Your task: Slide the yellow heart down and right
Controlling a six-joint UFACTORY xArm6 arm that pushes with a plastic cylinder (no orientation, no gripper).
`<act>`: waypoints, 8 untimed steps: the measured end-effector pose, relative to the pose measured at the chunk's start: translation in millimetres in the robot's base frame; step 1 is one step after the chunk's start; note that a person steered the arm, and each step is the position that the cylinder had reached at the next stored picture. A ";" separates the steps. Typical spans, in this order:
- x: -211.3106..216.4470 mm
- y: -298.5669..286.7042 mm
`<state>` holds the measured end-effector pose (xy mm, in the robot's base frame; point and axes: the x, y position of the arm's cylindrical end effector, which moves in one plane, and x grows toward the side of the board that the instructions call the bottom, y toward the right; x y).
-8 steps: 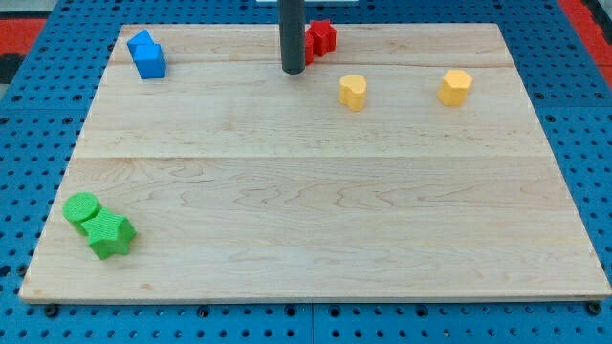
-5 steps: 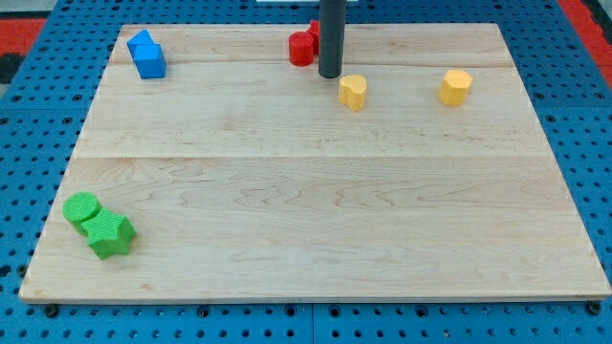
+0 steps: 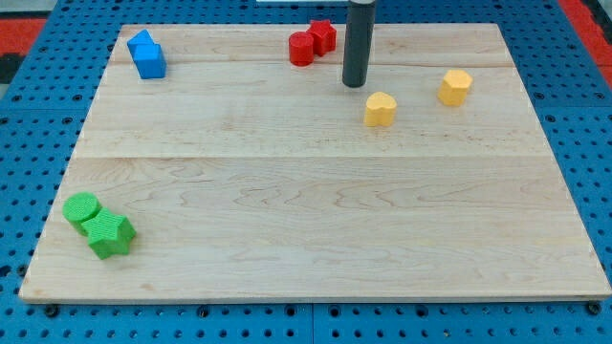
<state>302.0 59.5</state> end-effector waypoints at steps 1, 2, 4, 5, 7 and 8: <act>3.7 5.4; 37.2 9.8; 80.1 28.7; 87.9 24.9; 97.6 58.2; 127.9 46.9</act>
